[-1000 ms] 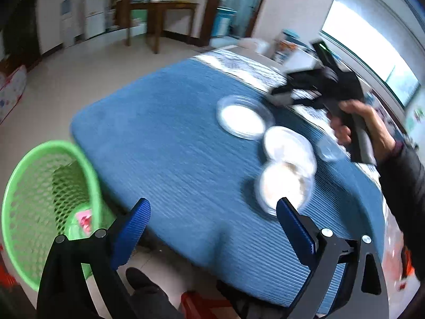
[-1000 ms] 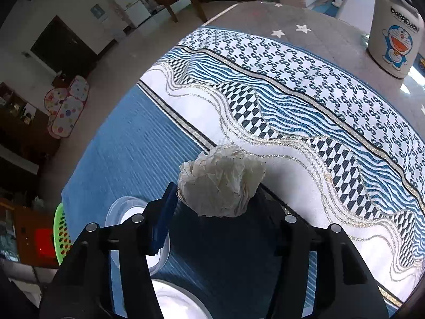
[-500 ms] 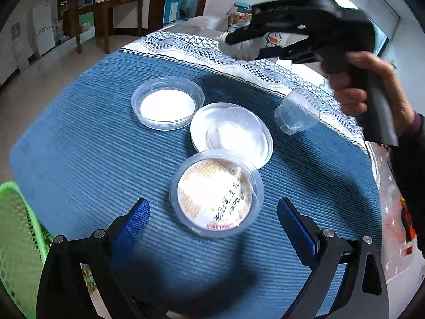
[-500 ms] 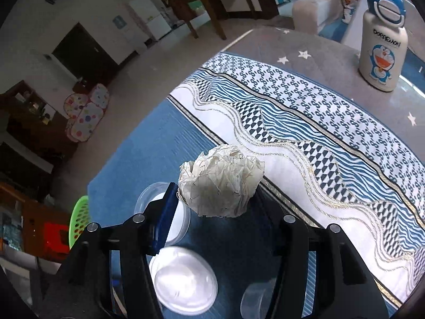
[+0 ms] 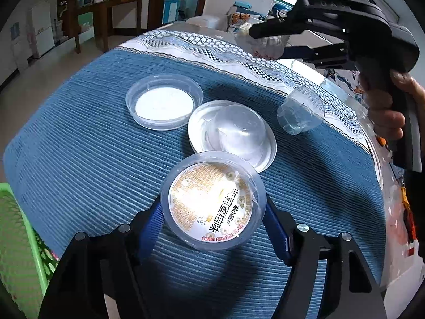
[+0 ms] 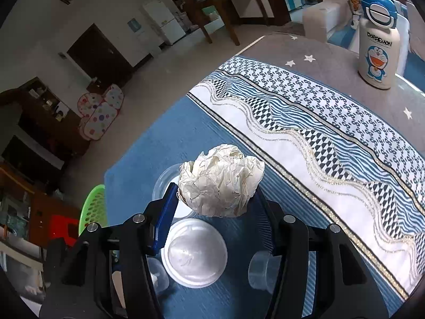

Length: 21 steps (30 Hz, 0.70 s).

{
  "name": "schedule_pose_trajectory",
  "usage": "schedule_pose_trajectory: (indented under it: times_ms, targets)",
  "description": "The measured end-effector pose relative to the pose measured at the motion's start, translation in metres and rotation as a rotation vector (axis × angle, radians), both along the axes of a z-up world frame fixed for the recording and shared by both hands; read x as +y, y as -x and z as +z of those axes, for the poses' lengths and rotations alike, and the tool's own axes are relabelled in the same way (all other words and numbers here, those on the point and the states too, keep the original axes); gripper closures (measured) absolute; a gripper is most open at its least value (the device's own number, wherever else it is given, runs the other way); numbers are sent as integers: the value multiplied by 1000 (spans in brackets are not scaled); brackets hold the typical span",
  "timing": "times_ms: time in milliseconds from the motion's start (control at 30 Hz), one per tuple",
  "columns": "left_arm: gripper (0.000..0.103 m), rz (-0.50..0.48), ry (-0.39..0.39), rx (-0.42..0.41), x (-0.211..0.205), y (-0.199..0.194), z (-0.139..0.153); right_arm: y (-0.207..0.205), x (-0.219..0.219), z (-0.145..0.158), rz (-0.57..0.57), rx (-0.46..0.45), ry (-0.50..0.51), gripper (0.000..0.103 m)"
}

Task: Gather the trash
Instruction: 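Grasp the crumpled white tissue with the right tool while the left tool grasps the labeled clear container, then carry the tissue and labeled container to the wastebasket and open both tools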

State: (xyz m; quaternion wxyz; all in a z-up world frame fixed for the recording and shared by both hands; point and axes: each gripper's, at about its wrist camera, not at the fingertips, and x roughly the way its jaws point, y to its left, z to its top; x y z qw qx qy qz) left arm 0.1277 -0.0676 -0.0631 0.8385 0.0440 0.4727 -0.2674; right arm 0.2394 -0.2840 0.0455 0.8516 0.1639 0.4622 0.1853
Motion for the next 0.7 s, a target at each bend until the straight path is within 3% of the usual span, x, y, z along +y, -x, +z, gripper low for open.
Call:
schedule_pose_trajectory:
  times_ms: [267, 700]
  targets:
    - [36, 44, 13, -65, 23, 17, 22, 13, 18, 5, 40, -22, -6, 48]
    - [36, 284, 9, -174, 130, 44, 60, 38, 100, 16, 204, -63, -11, 48]
